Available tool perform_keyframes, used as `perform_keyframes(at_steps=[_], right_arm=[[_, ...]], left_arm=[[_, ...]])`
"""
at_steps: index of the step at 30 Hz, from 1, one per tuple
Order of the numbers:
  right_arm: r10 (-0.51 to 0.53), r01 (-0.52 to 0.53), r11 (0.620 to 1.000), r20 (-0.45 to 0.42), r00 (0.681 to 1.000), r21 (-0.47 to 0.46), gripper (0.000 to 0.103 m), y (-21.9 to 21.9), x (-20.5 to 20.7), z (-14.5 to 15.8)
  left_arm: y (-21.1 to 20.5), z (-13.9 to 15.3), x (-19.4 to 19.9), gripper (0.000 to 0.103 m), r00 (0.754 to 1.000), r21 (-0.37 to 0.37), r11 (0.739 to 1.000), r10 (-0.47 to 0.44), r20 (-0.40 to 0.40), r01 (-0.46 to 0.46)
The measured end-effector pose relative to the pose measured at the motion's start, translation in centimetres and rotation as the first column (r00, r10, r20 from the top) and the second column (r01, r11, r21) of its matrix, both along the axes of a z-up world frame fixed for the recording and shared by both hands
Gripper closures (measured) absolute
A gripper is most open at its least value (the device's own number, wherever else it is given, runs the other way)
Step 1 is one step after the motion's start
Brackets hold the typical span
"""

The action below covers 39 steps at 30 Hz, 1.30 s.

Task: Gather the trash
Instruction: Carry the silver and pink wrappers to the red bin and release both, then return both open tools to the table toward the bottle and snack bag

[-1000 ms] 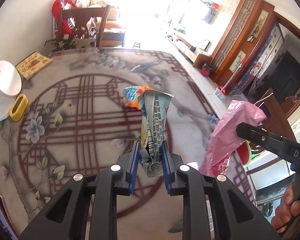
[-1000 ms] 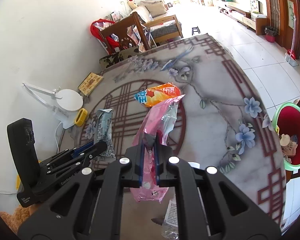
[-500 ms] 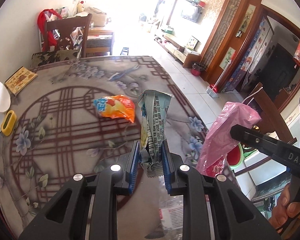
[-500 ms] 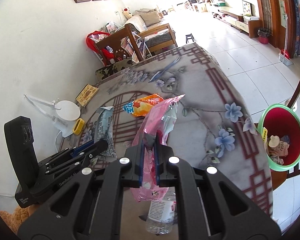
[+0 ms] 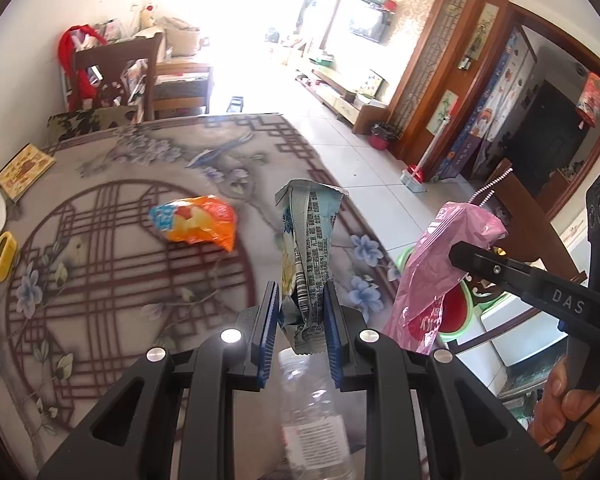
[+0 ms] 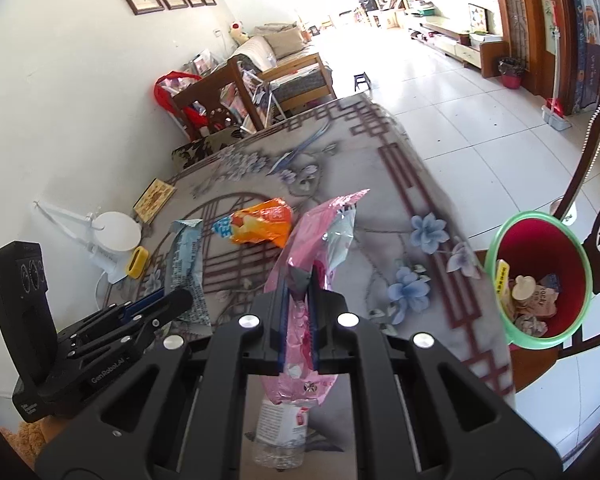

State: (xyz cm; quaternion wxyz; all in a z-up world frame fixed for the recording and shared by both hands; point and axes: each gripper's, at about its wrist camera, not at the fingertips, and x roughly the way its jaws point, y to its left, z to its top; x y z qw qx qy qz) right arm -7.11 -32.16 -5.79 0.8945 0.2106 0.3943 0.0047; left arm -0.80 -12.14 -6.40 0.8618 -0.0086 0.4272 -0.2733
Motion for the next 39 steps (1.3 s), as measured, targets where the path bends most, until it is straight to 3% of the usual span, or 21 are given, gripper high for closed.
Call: perform_keyframes(at_steps=[8,17,25,30,31,33,35,36,37,39], right_arm=[[-0.13,0.13,0.991,-0.001,0.991,-0.031,0.094,-7.6,-1.8,-0.2],[-0.273,0.269,0.961,-0.049,0.961,-0.066,0.094,-17.9,-3.5,-2.9],[-0.329,0.321,0.943,-0.089,0.94,-0.088,0.093,-24.8,-3.6,-5.7],[-0.358,0.347,0.931,-0.092,0.929,-0.118,0.093,-27.4,-3.2,-6.9],[-0.366,0.353,0.927,-0.097,0.926,-0.123,0.091,-27.9,-3.2,-7.1],[-0.381,0.368,0.922,-0.113,0.918,-0.116,0.075,-28.8,-3.4,-7.6],[-0.412,0.399,0.909,-0.112,0.904,-0.117,0.035,-29.5,-4.1,-7.7],[-0.438,0.425,0.897,-0.102,0.893,-0.124,0.029,-29.8,-4.8,-7.5],[-0.456,0.444,0.887,-0.091,0.885,-0.128,0.027,-29.9,-5.3,-7.3],[-0.48,0.467,0.874,-0.084,0.873,-0.132,0.027,-30.1,-6.5,-6.9]], left_arm=[[-7.1,-0.1,0.0,0.083,0.995,0.005,0.995,-0.101,-0.004,0.101],[-15.9,-1.1,-0.2,0.083,0.982,0.039,0.981,-0.19,-0.022,0.19],[-22.3,-1.9,0.4,0.083,0.967,0.053,0.966,-0.25,-0.043,0.252],[-27.2,-2.2,0.4,0.083,0.945,0.042,0.944,-0.325,-0.042,0.326],[-28.4,-2.4,0.2,0.083,0.937,0.043,0.937,-0.346,-0.046,0.347],[-30.7,-3.1,0.0,0.083,0.917,0.041,0.917,-0.394,-0.062,0.397],[-32.6,-4.0,-0.5,0.08,0.896,0.054,0.895,-0.437,-0.081,0.442],[-33.2,-4.4,-0.6,0.067,0.892,0.067,0.891,-0.443,-0.087,0.449],[-33.8,-4.8,-0.7,0.048,0.891,0.082,0.889,-0.444,-0.092,0.451],[-33.9,-5.0,-1.1,0.044,0.888,0.073,0.887,-0.449,-0.096,0.457]])
